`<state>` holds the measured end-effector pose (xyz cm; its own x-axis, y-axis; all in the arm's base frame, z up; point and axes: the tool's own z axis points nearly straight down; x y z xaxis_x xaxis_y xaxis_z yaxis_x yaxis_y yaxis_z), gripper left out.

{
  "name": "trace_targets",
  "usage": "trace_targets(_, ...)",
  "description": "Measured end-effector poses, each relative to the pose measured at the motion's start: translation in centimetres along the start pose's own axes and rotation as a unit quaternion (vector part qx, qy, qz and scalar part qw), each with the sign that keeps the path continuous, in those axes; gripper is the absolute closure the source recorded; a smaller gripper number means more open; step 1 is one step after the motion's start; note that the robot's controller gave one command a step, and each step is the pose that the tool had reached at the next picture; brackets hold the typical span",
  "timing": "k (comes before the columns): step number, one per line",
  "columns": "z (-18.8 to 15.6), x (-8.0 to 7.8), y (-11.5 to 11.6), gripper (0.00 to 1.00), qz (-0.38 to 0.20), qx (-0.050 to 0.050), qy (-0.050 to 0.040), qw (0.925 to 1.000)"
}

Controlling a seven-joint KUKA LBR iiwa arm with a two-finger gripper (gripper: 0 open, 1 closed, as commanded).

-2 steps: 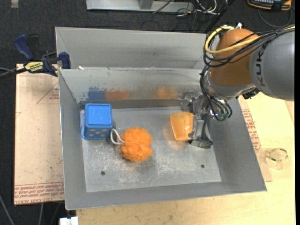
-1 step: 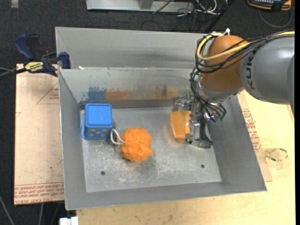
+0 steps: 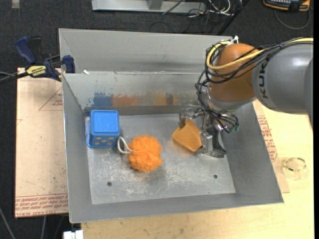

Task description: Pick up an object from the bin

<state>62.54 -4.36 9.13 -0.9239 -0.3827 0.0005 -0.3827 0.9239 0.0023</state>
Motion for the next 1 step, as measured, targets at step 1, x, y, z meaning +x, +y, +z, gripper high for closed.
trace_targets(1,-1.51,-0.59,-0.2,0.0,-0.059,0.003,-0.0057,0.9982)
